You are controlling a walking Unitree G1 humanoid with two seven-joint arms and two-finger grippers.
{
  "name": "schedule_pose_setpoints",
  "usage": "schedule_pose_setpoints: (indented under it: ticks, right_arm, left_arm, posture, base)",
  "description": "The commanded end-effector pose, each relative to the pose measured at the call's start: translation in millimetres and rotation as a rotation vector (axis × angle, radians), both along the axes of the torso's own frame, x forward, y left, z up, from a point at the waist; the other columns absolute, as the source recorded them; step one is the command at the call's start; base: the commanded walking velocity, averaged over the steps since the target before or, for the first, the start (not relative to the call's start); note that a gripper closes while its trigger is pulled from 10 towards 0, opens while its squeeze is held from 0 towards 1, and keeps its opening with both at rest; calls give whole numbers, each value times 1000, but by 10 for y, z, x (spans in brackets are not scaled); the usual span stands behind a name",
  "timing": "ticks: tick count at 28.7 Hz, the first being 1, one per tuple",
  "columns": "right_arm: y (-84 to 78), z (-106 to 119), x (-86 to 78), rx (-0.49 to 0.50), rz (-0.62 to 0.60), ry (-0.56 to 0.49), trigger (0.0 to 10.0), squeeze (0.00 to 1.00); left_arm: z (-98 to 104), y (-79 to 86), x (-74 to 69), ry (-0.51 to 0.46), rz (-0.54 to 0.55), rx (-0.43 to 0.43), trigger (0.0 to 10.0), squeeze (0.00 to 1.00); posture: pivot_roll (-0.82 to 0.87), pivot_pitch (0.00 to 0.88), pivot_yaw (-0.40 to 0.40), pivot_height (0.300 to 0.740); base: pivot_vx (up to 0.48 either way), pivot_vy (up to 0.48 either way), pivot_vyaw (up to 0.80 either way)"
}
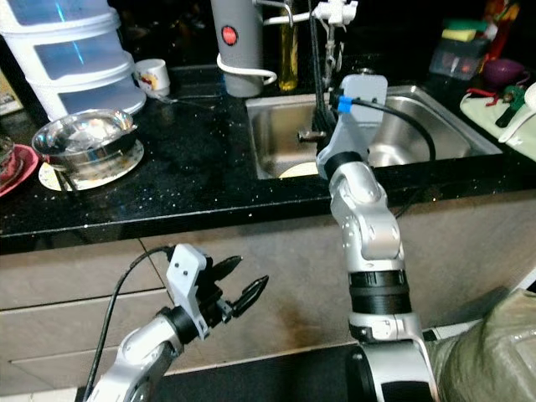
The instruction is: Kitchen organization
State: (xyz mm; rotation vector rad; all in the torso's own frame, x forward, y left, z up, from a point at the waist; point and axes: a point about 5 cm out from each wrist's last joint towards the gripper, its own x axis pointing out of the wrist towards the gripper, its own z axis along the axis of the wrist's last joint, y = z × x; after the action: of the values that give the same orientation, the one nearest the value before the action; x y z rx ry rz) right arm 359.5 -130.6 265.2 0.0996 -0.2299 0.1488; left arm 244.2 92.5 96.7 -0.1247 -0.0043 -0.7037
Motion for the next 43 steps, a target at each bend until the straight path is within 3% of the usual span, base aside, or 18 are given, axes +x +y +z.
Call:
schedule_pose_setpoints:
  ticks: [1,8,22,43]
  right_arm:
    - [50,-14,8,-3,21,12,10000,0]
    - [60,-16,14,-3,23,14,10000,0]
    - [86,-49,17,-36,27,25,10000,0]
    - [87,-119,30,-94,17,58,10000,0]
  left_arm:
    - [-25,27,-6,16,4,4,10000,0]
    - [-28,27,3,18,5,8,10000,0]
    - [-33,58,34,33,26,-2,10000,0]
    - [7,7,-4,-1,-45,-15,10000,0]
  posture:
    - [-31,0,-31,740]
    - [-30,0,-29,740]
    - [-28,0,-28,740]
    - [-29,0,-31,740]
  base:
    - [0,0,0]
    - [0,-371,0]
    - [0,0,0]
    - [35,0,0]
